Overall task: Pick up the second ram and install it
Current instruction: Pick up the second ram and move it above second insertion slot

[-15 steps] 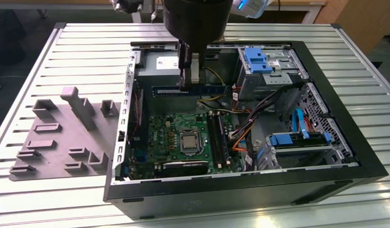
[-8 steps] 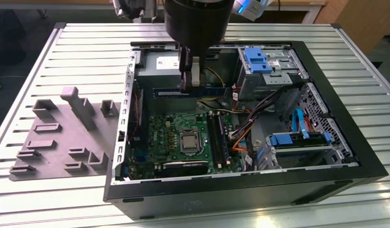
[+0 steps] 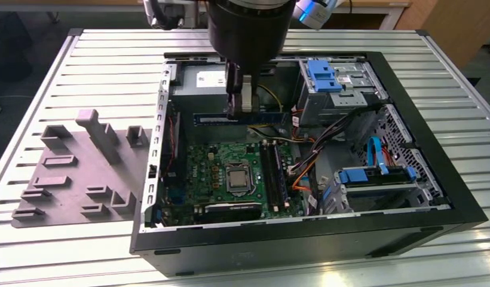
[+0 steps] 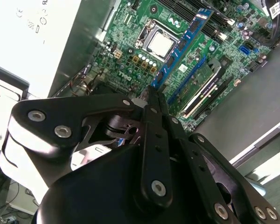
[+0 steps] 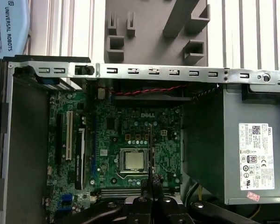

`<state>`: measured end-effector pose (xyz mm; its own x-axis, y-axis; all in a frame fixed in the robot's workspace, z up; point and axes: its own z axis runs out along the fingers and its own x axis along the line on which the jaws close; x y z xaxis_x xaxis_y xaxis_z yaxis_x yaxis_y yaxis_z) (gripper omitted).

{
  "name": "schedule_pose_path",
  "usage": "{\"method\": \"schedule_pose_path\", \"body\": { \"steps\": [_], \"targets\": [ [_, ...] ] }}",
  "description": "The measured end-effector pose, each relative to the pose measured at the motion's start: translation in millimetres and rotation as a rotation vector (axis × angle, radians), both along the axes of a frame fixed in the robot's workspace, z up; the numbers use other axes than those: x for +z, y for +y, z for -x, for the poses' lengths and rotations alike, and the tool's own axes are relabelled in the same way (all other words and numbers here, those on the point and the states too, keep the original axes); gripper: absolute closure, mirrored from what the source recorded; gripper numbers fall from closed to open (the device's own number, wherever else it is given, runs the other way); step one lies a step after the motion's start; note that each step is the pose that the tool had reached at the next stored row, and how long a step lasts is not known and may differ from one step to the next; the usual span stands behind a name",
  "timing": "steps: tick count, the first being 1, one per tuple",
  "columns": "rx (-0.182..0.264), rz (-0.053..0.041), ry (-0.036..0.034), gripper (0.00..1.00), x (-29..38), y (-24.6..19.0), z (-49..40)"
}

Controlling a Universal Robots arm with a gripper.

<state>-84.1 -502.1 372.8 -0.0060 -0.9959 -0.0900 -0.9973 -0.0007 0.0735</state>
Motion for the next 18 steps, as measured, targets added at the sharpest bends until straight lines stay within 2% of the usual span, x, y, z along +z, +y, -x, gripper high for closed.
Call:
{"method": "schedule_pose_path", "body": {
  "steps": [18],
  "targets": [
    [0.000,0.0000,0.0000,0.89,-10.4,0.0,-2.2]
  ]
}}
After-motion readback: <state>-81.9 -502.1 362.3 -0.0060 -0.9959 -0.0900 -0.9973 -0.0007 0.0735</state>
